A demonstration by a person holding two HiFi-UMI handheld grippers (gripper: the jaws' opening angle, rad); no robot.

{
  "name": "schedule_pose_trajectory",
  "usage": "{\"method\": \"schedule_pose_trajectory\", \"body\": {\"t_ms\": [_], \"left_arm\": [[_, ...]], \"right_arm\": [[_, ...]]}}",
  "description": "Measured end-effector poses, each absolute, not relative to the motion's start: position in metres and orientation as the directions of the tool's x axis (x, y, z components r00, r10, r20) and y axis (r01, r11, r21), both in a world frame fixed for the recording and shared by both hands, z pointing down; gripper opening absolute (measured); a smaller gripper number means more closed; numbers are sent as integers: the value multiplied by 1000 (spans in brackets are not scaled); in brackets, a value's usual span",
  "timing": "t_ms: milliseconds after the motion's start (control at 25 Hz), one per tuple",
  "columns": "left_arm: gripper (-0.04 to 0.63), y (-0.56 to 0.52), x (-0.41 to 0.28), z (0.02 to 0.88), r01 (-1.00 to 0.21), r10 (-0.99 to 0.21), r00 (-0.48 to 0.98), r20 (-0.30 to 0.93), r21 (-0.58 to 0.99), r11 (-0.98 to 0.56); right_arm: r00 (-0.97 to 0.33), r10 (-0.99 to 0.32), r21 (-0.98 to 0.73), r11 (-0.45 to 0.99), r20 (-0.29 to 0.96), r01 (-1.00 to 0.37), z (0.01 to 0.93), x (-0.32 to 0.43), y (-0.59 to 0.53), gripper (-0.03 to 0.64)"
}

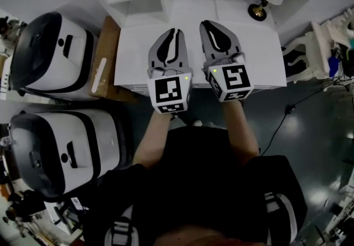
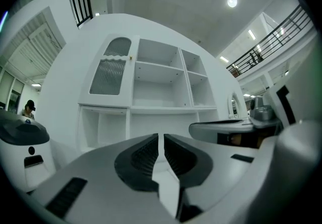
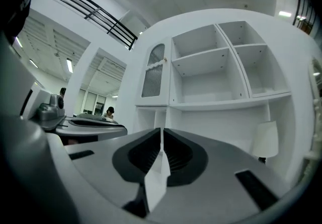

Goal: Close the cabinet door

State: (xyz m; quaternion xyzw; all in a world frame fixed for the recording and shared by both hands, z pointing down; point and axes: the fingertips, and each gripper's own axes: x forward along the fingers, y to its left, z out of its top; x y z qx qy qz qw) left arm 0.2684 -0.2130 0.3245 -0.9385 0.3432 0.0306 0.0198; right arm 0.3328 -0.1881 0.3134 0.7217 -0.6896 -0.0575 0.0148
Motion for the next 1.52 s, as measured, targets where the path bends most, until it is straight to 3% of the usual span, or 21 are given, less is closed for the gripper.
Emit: {"method": "schedule_pose_trajectory", "body": {"t_ms": [240,680,1520], "left_arm": [[12,-173,288,352,-628,-628,777,-53,10,-778],[11,-137,310,387,-601,-601,799,-10,31,-799],[11,-134,284,385,-675,-675,738,-10,2,-738]], "right_arm": [[50,-999,82,-52,-19,-995,345,346,-141,35],[11,-998,98,-4,67,-995,385,347,-106,18],[-32,-999,72,35,41,-997,383,331,-113,18]]}}
